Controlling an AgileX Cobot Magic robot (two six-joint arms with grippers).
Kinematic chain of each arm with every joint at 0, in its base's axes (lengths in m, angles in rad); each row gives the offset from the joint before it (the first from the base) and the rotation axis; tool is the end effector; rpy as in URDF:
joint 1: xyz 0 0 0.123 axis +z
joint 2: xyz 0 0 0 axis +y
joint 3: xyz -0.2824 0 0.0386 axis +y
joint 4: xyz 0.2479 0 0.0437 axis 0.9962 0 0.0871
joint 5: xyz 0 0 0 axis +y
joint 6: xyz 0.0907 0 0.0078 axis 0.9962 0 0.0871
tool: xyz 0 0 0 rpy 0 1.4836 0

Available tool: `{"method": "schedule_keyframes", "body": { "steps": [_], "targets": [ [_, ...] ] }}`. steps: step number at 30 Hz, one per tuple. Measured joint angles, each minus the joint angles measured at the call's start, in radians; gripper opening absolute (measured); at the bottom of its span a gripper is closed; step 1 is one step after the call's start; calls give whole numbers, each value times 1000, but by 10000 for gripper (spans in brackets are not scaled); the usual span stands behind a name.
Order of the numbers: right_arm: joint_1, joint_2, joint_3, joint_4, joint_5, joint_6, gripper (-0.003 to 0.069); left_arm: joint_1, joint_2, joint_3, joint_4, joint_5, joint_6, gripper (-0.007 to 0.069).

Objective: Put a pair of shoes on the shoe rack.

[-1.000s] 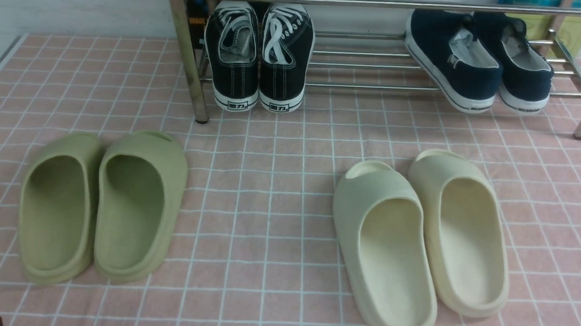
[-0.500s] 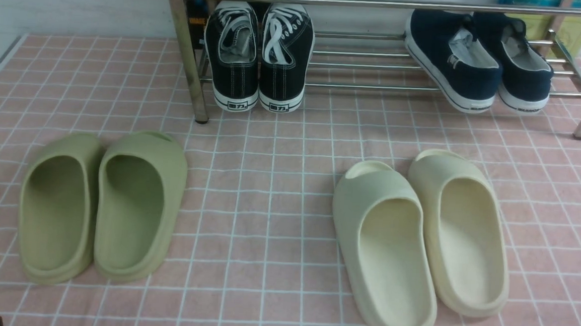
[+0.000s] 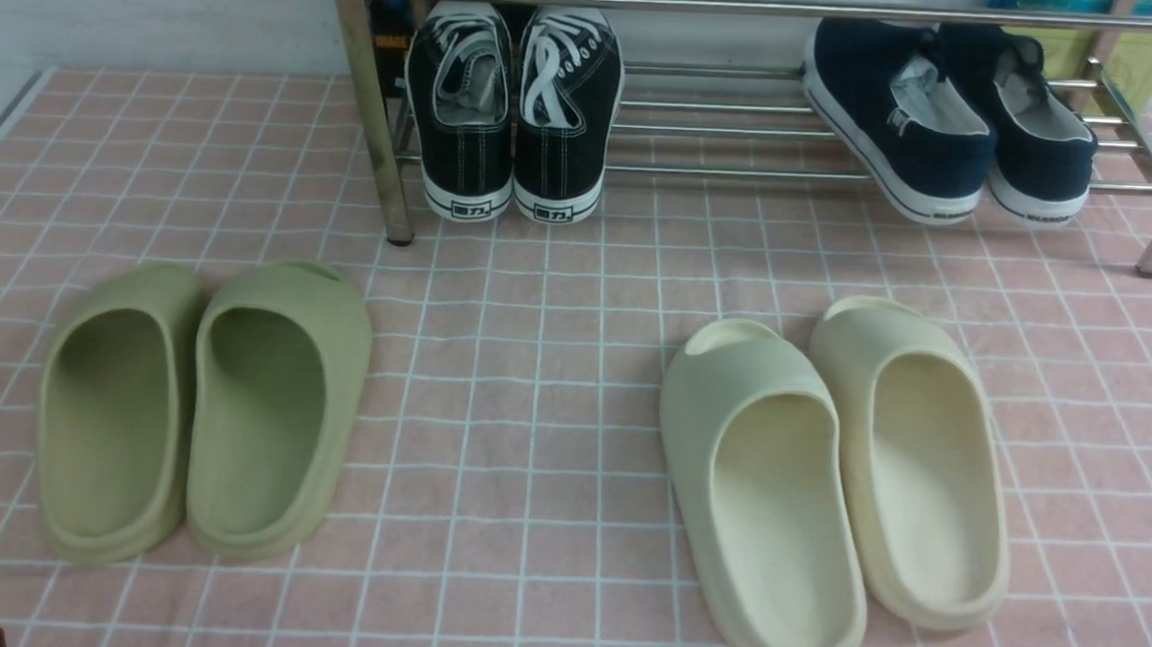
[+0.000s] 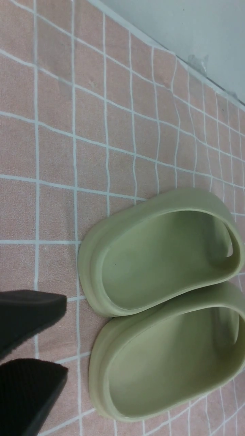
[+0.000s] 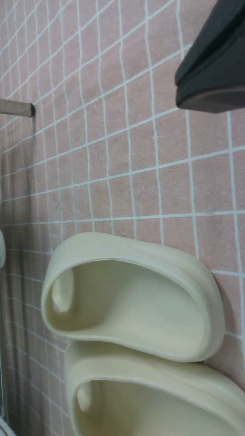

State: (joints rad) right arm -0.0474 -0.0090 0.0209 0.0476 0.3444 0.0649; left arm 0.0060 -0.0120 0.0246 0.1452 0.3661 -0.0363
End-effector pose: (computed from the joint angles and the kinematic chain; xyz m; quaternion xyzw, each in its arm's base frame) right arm 0.0534 -0.0011 0.1755 0.0576 0.7934 0.0253 0.6055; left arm 0.0527 0.0050 0.1728 0.0219 0.8008 0.0522 0.5962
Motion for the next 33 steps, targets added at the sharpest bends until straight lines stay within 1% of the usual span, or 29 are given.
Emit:
{"method": "schedule_keyframes", "body": {
  "steps": [8,33],
  "targets": [
    [0,0,-5,4,25,0,-19,0,0,0,0,0,0,241],
    [0,0,-5,4,26,0,-4,0,0,0,0,1,0,241]
  ]
}}
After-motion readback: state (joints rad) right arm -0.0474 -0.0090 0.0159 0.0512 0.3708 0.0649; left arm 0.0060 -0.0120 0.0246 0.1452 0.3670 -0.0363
